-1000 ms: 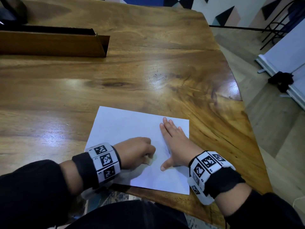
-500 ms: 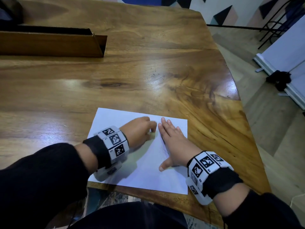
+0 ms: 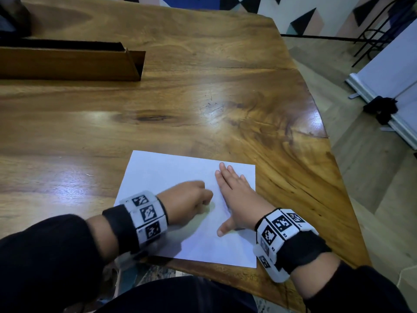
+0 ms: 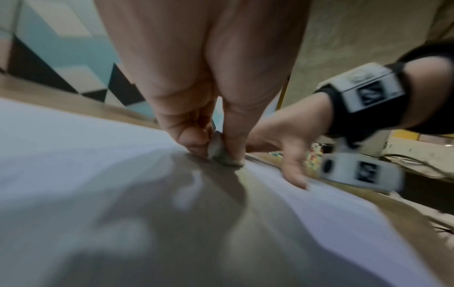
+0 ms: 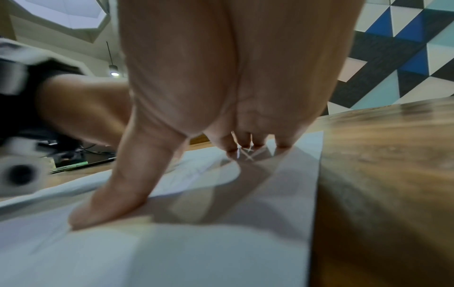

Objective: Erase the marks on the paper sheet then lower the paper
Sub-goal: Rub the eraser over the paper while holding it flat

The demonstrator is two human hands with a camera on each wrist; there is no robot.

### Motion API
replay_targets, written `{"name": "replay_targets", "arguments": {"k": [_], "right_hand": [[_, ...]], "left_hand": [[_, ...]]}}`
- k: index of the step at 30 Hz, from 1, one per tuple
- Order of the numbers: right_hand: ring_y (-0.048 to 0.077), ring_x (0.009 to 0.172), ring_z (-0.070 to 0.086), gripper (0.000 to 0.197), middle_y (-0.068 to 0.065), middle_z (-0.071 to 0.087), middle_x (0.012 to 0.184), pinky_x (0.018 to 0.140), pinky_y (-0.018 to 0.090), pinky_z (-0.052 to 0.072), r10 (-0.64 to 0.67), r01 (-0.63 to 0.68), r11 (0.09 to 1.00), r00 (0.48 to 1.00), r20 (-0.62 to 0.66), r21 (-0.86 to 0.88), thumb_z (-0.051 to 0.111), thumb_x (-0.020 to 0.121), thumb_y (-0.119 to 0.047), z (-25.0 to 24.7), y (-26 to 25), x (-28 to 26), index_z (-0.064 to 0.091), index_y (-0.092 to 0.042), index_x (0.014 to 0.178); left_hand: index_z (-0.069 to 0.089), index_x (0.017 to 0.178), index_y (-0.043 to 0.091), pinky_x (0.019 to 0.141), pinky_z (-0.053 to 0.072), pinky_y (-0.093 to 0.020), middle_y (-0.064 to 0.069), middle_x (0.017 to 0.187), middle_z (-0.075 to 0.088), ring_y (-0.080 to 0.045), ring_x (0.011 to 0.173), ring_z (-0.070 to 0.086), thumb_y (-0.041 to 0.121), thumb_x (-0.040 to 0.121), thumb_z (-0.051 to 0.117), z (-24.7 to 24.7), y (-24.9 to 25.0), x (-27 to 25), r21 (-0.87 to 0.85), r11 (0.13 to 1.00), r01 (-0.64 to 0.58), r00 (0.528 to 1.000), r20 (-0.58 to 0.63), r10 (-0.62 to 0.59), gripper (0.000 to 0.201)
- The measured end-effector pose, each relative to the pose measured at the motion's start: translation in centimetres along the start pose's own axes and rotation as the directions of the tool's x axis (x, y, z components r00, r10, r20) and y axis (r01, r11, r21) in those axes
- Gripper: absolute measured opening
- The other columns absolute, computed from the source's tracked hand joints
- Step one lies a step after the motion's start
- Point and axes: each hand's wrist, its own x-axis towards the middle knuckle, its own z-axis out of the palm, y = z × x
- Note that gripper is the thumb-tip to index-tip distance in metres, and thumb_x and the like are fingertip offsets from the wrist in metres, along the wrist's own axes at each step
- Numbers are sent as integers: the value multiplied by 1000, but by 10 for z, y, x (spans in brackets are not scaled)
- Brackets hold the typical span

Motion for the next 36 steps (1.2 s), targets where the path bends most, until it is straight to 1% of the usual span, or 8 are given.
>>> {"name": "replay_targets", "arguments": {"k": [4, 11, 16, 22, 27, 30, 33, 36], "right_hand": [[19, 141, -32, 140, 5, -38, 152, 118, 36, -14, 2, -2, 1000, 1000, 0, -6, 79, 65, -54, 1, 1, 1, -24, -7, 147], [20, 142, -30, 141, 5, -37, 153, 118, 36, -12, 2, -2, 1000, 1000, -4, -12, 80, 64, -54, 0, 0, 1, -22, -7, 148], [21, 142, -31, 138, 6, -37, 153, 119, 38, -11, 9, -9, 999, 1000, 4, -38, 78, 67, -54, -1, -2, 0, -23, -6, 147], [20, 142, -30, 140, 5, -36, 153, 116, 35, -14, 8, -8, 1000, 1000, 2, -9, 81, 65, -53, -1, -1, 1, -22, -8, 148], [20, 141, -32, 139, 5, -37, 153, 117, 36, -14, 7, -7, 1000, 1000, -2, -8, 80, 66, -53, -1, 0, 1, -23, -7, 148], [19, 141, -32, 138, 4, -37, 152, 119, 38, -13, 2, -2, 1000, 1000, 1, 7, 80, 66, -53, -1, 1, 0, -23, -9, 148], [20, 139, -35, 138, 5, -42, 149, 119, 41, -13, 31, -31, 999, 999, -15, 9, 78, 65, -58, 1, 4, -4, -24, -16, 148], [24, 137, -38, 140, 8, -48, 142, 117, 40, -16, 101, -100, 995, 994, -34, 26, 76, 63, -63, 3, 6, -8, -29, -22, 146]], "left_hand": [[59, 83, 8, 62, 29, -22, -3, 85, 50, -27, 87, 53, 9, 82, 51, 15, 6, -21, 2, 993, -121, 976, 183, 119, 9], [57, 83, 6, 65, 30, -27, -11, 86, 50, -28, 82, 53, 10, 83, 52, 1, 13, 9, 17, 999, -36, 999, 20, 35, 7], [62, 89, 8, 72, 36, -26, -7, 89, 52, -26, 87, 53, 8, 79, 53, 16, 9, -20, 43, 978, -202, 950, 253, 185, 13], [57, 84, 8, 71, 38, -33, -6, 86, 48, -30, 84, 54, 11, 84, 52, -7, 7, 14, 4, 1000, -28, 999, 37, 28, 6], [54, 67, 18, 62, 37, -29, -3, 74, 52, -19, 67, 50, 18, 77, 51, 24, 9, -13, 183, 967, -179, 972, 185, 145, 11], [61, 82, 13, 70, 36, -26, -7, 87, 54, -24, 81, 52, 13, 80, 54, 20, 10, -17, 134, 960, -247, 947, 244, 209, 8], [60, 95, 13, 73, 34, -23, -7, 96, 54, -22, 89, 52, 16, 83, 57, 1, 1, -8, -85, 996, 22, 999, 34, -19, 13], [59, 94, 12, 87, 41, -30, -6, 103, 55, -23, 97, 49, 22, 82, 60, -5, -15, 1, -146, 985, 93, 963, -239, -126, 16]]}}
